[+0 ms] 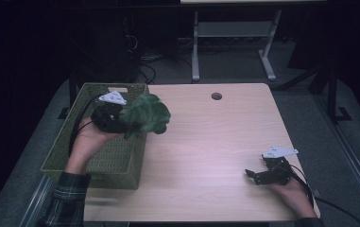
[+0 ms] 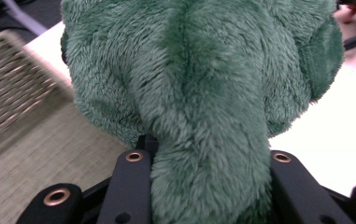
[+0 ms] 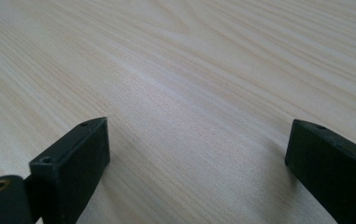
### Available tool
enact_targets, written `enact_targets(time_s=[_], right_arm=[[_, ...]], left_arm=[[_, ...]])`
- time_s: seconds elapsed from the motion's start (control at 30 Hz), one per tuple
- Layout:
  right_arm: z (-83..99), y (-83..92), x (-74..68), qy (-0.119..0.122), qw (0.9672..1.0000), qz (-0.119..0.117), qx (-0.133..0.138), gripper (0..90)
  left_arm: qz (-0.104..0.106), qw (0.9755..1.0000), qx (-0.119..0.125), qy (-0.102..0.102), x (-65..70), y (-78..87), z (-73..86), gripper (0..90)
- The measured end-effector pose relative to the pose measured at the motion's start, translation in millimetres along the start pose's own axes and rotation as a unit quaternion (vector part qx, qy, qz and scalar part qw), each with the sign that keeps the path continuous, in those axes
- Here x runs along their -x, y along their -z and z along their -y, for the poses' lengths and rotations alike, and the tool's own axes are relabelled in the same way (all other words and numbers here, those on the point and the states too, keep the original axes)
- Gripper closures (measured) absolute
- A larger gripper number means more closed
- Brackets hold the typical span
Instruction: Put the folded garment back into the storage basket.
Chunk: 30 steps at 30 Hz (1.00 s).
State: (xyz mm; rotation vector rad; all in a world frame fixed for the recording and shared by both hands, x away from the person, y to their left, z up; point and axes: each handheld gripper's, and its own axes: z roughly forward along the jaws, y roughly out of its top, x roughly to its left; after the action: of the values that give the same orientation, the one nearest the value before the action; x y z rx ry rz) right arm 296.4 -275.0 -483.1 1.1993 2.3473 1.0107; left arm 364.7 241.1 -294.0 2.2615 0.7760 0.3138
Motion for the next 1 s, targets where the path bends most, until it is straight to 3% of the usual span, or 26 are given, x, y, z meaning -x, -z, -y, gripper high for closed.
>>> enact_targets(time_s=[0.2, 0.5, 0.73, 1.0], right_arm=[[0.0, 0.0, 0.0, 0.0, 1.0, 0.0, 0.0, 6.3], [-0.1, -0.1, -0.2, -0.001, 1.0, 0.001, 0.0, 6.2], [-0.1, 0.0, -0.2, -0.001, 1.0, 0.001, 0.0, 6.2], [-0.1, -0.1, -0.3, -0.001, 1.0, 0.002, -0.001, 6.2]], left_arm=[[-0.03, 0.9989, 0.014, 0.033, -18.0, 19.0, 21.1, 65.9], [-0.073, 0.9953, 0.009, 0.062, -33.2, 27.9, 48.8, 65.9], [-0.088, 0.9919, 0.007, 0.091, -44.6, 22.4, 75.4, 65.9], [-0.104, 0.9894, -0.011, 0.1, -58.0, 10.8, 96.6, 65.9]])
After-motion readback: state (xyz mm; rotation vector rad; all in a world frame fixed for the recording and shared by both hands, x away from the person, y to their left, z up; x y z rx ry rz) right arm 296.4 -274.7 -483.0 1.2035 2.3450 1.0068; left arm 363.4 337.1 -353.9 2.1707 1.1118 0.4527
